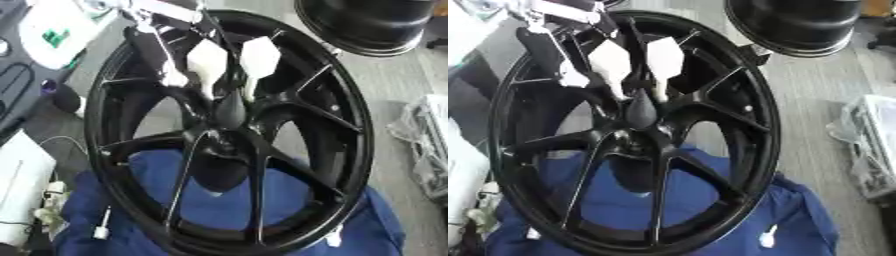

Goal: Pull the pin out of the wheel hub.

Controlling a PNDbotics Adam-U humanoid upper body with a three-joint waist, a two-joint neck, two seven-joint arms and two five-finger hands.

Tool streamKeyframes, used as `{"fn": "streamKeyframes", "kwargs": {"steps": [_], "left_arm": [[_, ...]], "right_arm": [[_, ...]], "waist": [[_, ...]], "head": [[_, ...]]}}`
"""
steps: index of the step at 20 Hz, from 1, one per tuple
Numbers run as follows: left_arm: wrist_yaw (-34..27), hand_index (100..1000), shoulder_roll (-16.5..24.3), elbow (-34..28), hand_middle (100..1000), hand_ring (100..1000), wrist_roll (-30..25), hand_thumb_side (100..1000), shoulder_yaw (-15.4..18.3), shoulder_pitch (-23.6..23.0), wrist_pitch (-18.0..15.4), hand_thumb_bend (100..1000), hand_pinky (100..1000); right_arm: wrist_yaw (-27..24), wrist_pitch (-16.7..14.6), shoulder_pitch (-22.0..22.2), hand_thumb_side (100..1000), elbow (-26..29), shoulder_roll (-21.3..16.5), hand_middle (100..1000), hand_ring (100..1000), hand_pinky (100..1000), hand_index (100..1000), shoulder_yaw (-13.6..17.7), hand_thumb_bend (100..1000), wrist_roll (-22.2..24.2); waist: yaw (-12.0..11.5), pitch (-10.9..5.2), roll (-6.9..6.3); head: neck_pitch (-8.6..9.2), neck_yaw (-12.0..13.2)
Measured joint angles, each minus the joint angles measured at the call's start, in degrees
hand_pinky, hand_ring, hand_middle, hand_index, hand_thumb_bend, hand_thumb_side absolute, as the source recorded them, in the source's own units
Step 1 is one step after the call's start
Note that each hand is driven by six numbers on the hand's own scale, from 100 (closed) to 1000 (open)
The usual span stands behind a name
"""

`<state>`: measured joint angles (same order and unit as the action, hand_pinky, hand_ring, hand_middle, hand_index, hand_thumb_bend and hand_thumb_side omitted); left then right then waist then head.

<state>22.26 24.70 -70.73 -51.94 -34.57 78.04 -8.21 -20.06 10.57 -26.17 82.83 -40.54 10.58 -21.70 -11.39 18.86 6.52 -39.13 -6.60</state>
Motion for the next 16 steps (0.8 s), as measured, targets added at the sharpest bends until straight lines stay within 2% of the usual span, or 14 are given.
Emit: {"fn": "streamKeyframes", "kwargs": {"steps": [2, 4, 10, 16], "left_arm": [[0.6, 216, 0.0, -0.7, 263, 475, -0.1, 238, 1.2, 0.3, 2.4, 100, 753], [1.2, 183, 0.0, -1.2, 238, 452, -0.1, 243, 1.9, 0.4, 4.8, 100, 737], [2.2, 157, 0.0, -1.4, 194, 425, -0.1, 245, 3.7, 0.8, 9.8, 100, 724], [1.6, 153, 0.1, -1.5, 184, 422, -0.1, 248, 5.8, 1.2, 11.4, 100, 721]], "right_arm": [[0.1, 0.0, 0.0, 615, 0.0, 0.0, 566, 613, 814, 808, 0.1, 100, 0.0], [0.2, 0.0, 0.0, 616, -0.1, 0.0, 566, 614, 814, 808, 0.2, 100, 0.0], [0.2, 0.0, 0.1, 617, -0.3, 0.0, 565, 613, 813, 808, 0.3, 100, 0.0], [0.2, 0.0, 0.6, 617, -0.4, 0.0, 564, 613, 812, 808, 0.3, 100, 0.0]], "waist": [[0.0, 0.0, 0.03], [0.0, 0.0, 0.03], [0.0, 0.0, 0.04], [0.0, 0.01, 0.03]], "head": [[0.0, 0.0], [0.0, 0.0], [0.0, 0.0], [-0.02, -0.1]]}}
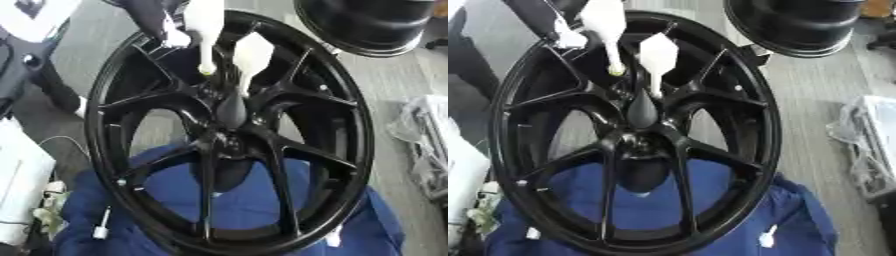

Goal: Pull the pin out of the wheel hub.

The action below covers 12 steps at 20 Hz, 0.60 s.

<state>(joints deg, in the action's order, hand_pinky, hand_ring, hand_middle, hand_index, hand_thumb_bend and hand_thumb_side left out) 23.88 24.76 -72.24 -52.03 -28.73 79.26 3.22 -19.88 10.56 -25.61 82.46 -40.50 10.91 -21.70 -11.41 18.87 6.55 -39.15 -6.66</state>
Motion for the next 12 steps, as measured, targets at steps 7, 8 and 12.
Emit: {"fn": "streamKeyframes", "kwargs": {"steps": [7, 8, 12], "left_arm": [[-3.4, 153, 6.5, -5.2, 178, 419, 0.0, 246, 6.4, 0.2, 3.2, 100, 721], [-4.0, 152, 8.0, -6.3, 178, 419, 0.0, 245, 7.4, -0.3, 3.7, 100, 721], [-8.0, 151, 15.6, -12.3, 174, 414, 1.5, 244, 11.8, -5.5, 6.1, 100, 716]], "right_arm": [[0.0, -0.2, 1.0, 610, -0.3, 0.0, 563, 612, 812, 808, 0.5, 100, -0.3], [0.0, -0.3, 1.1, 608, -0.3, 0.0, 563, 612, 812, 808, 0.6, 100, -0.3], [0.0, -0.6, 1.8, 601, -0.4, -0.2, 562, 611, 812, 808, 1.1, 100, -0.6]], "waist": [[-1.7, -0.04, -0.38], [-1.9, -0.11, -0.39], [-3.2, -0.72, -0.35]], "head": [[-0.55, -1.6], [-0.58, -1.9], [-1.11, -3.4]]}}
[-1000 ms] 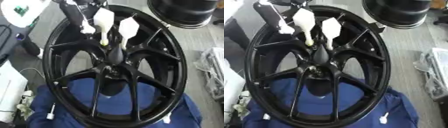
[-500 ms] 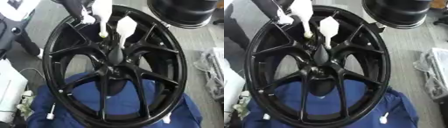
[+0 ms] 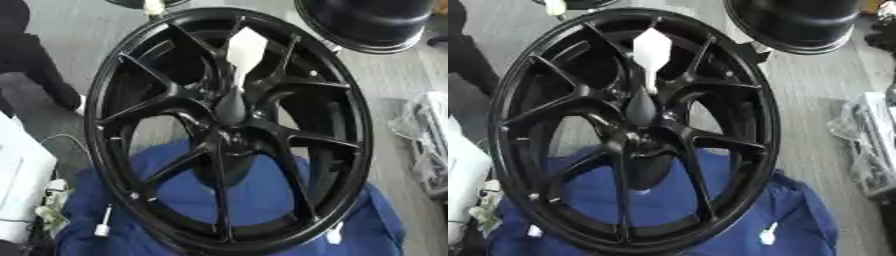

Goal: Pull the pin out of the wheel hub.

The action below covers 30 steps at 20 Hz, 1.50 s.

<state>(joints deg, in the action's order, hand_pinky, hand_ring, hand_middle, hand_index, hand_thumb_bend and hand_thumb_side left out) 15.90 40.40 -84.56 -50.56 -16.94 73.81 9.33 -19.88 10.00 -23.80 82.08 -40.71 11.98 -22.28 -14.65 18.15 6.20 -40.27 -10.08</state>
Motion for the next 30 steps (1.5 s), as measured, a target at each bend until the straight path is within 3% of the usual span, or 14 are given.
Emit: {"fn": "streamKeyframes", "kwargs": {"steps": [5, 8, 10, 13, 14, 15, 16, 18, 26, 30], "left_arm": [[-6.2, 167, 9.2, -7.1, 186, 427, 5.5, 247, 6.2, -9.9, 3.7, 100, 718], [-8.5, 257, 14.1, -9.5, 298, 503, 9.9, 249, 9.9, -17.2, 5.5, 100, 759], [-9.2, 485, 16.4, -10.0, 503, 662, 12.2, 248, 11.6, -21.3, 6.2, 100, 827], [-9.3, 776, 18.5, -10.0, 733, 827, 12.9, 177, 13.2, -25.2, 5.8, 100, 904], [-9.1, 808, 18.8, -9.7, 768, 852, 12.5, 260, 13.5, -25.8, 5.3, 100, 928], [-8.8, 833, 19.1, -9.4, 769, 852, 11.9, 474, 13.7, -26.3, 4.6, 100, 928], [-8.5, 857, 19.1, -9.0, 781, 862, 11.4, 677, 13.9, -26.6, 3.8, 100, 937], [-7.2, 870, 19.1, -8.3, 787, 867, 10.4, 777, 14.2, -26.9, 2.5, 109, 940], [-3.0, 886, 19.1, -6.8, 789, 879, 8.3, 785, 14.3, -27.0, -0.3, 155, 947], [-2.3, 877, 19.1, -6.5, 782, 888, 7.6, 663, 14.3, -27.0, -1.3, 182, 951]], "right_arm": [[0.0, -0.2, 0.3, 595, -0.2, -0.4, 563, 611, 812, 808, 0.4, 100, -0.2], [0.0, -0.4, 0.7, 592, -0.2, -0.4, 562, 611, 812, 808, 0.6, 100, -0.4], [0.0, -0.6, 0.8, 590, -0.2, -0.4, 562, 611, 812, 808, 0.9, 100, -0.6], [0.0, -0.7, 1.0, 589, -0.2, -0.4, 562, 611, 813, 808, 1.1, 100, -0.8], [0.0, -0.6, 1.0, 577, -0.2, -0.4, 562, 611, 813, 808, 1.1, 100, -0.8], [0.0, -0.6, 1.0, 588, -0.2, -0.4, 562, 611, 813, 808, 1.1, 100, -0.8], [0.0, -0.6, 1.0, 588, -0.2, -0.4, 562, 611, 813, 808, 1.1, 100, -0.8], [0.0, -0.6, 1.0, 588, -0.2, -0.4, 562, 611, 813, 808, 1.1, 100, -0.8], [0.0, -0.6, 1.0, 584, -0.2, -0.4, 562, 610, 812, 807, 1.1, 100, -0.8], [0.0, -0.6, 1.1, 583, -0.2, -0.4, 561, 610, 812, 807, 1.1, 100, -0.8]], "waist": [[-1.0, -1.13, 0.17], [-1.5, -1.45, 0.54], [-1.8, -1.58, 0.71], [-1.9, -1.85, 0.86], [-2.0, -1.9, 0.89], [-2.0, -1.98, 0.92], [-2.1, -2.09, 0.96], [-2.3, -2.22, 1.04], [-2.3, -2.48, 1.11], [-2.3, -2.52, 1.13]], "head": [[-0.63, -1.6], [-0.77, -2.3], [-0.77, -2.5], [-0.77, -2.6], [-0.77, -2.6], [-0.77, -2.6], [-0.77, -2.6], [-0.77, -2.4], [-0.77, -1.7], [-0.76, -1.5]]}}
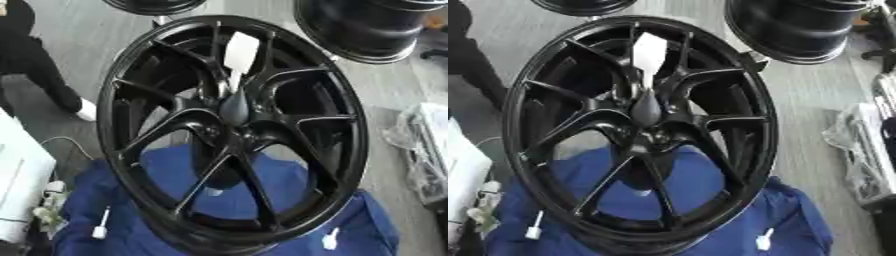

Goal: Pull the pin out of the wheel hub.

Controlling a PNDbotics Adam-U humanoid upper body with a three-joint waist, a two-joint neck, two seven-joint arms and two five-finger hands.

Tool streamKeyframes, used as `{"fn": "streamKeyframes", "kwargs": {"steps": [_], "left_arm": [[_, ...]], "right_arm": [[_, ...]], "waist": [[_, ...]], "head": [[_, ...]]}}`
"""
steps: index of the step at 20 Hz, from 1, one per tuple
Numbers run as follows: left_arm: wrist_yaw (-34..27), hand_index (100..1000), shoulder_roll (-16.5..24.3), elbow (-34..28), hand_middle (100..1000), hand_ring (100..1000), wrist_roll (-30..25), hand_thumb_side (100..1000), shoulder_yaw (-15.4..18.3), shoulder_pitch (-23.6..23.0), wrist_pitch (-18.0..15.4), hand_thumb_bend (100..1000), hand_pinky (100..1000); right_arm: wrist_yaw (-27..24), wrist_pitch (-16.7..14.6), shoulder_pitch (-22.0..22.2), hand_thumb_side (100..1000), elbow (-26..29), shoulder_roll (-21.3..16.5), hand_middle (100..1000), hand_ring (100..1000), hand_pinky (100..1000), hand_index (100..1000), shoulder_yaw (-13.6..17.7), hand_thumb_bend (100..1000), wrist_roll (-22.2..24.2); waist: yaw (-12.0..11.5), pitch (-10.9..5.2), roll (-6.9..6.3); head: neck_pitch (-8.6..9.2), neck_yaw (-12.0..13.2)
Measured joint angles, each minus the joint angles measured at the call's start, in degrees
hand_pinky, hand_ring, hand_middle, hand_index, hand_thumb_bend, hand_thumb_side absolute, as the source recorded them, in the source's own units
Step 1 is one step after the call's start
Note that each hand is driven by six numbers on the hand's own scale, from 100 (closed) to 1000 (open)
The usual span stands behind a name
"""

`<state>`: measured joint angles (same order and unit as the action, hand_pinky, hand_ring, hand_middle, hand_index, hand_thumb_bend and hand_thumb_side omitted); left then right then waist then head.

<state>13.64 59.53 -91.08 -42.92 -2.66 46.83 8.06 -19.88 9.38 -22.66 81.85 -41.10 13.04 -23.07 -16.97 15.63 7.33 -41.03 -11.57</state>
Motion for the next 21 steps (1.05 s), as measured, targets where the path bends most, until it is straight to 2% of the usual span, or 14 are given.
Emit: {"fn": "streamKeyframes", "kwargs": {"steps": [1, 4, 6, 8, 9, 12, 15, 16, 17, 21], "left_arm": [[0.2, 876, 0.0, 0.0, 780, 889, -0.2, 696, 0.0, 0.0, -0.4, 197, 951], [0.5, 859, 0.0, 0.0, 762, 876, -0.5, 719, 0.0, 0.0, -1.0, 123, 937], [0.6, 826, 0.0, 0.3, 736, 839, -0.1, 643, 0.0, 0.0, -0.8, 100, 893], [0.4, 764, 0.0, 0.7, 696, 788, 2.4, 683, 0.2, 0.1, 1.5, 100, 837], [-0.5, 756, -0.1, 0.7, 687, 780, 4.5, 670, 0.5, 0.1, 2.9, 100, 828], [-7.8, 734, -0.6, -0.1, 650, 739, 13.8, 600, 1.1, 0.1, 5.3, 100, 780], [-17.8, 743, -1.4, -3.1, 660, 740, 25.7, 639, 1.2, -2.1, 5.6, 100, 773], [-21.1, 745, -1.8, -4.6, 661, 739, 29.8, 535, 1.2, -3.3, 5.4, 100, 772], [-24.3, 749, -2.4, -6.3, 662, 739, 33.7, 670, 1.2, -4.7, 5.3, 100, 771], [-34.6, 761, -5.7, -13.4, 671, 741, 45.9, 716, 1.2, -10.9, 3.9, 100, 777]], "right_arm": [[0.0, 0.0, 0.0, 583, 0.0, 0.0, 561, 609, 811, 807, 0.0, 100, 0.0], [0.0, 0.0, 0.0, 584, 0.0, 0.0, 560, 609, 811, 807, 0.0, 100, 0.0], [0.0, 0.0, 0.0, 584, 0.0, 0.0, 560, 609, 811, 807, 0.0, 100, 0.0], [0.0, 0.0, 0.0, 586, 0.0, 0.0, 559, 608, 810, 806, 0.0, 100, 0.0], [0.0, 0.0, 0.0, 586, 0.0, 0.0, 559, 608, 810, 806, 0.0, 100, 0.0], [0.0, 0.1, 0.0, 580, 0.0, 0.0, 559, 608, 810, 806, 0.0, 100, -0.1], [0.0, 0.0, -0.1, 576, 0.0, 0.0, 558, 608, 810, 806, 0.0, 100, -0.1], [0.0, 0.0, -0.3, 576, 0.0, 0.0, 559, 608, 810, 806, 0.0, 100, -0.1], [0.0, 0.0, -0.5, 576, 0.0, 0.0, 558, 608, 810, 806, 0.0, 100, -0.1], [0.2, 0.0, -1.2, 570, 0.1, 0.2, 558, 608, 811, 806, 0.0, 100, 0.0]], "waist": [[0.0, -0.01, 0.0], [0.0, -0.07, 0.01], [0.0, -0.09, 0.05], [-0.1, -0.09, 0.1], [-0.1, -0.09, 0.13], [-0.1, -0.1, 0.32], [0.1, -0.11, 0.4], [0.2, -0.11, 0.49], [0.4, -0.11, 0.63], [1.2, -0.11, 0.83]], "head": [[0.01, 0.1], [0.08, 0.4], [0.09, 0.5], [0.09, 0.5], [0.09, 0.5], [0.09, 0.6], [0.09, 0.8], [0.09, 0.8], [0.09, 0.8], [0.07, 0.8]]}}
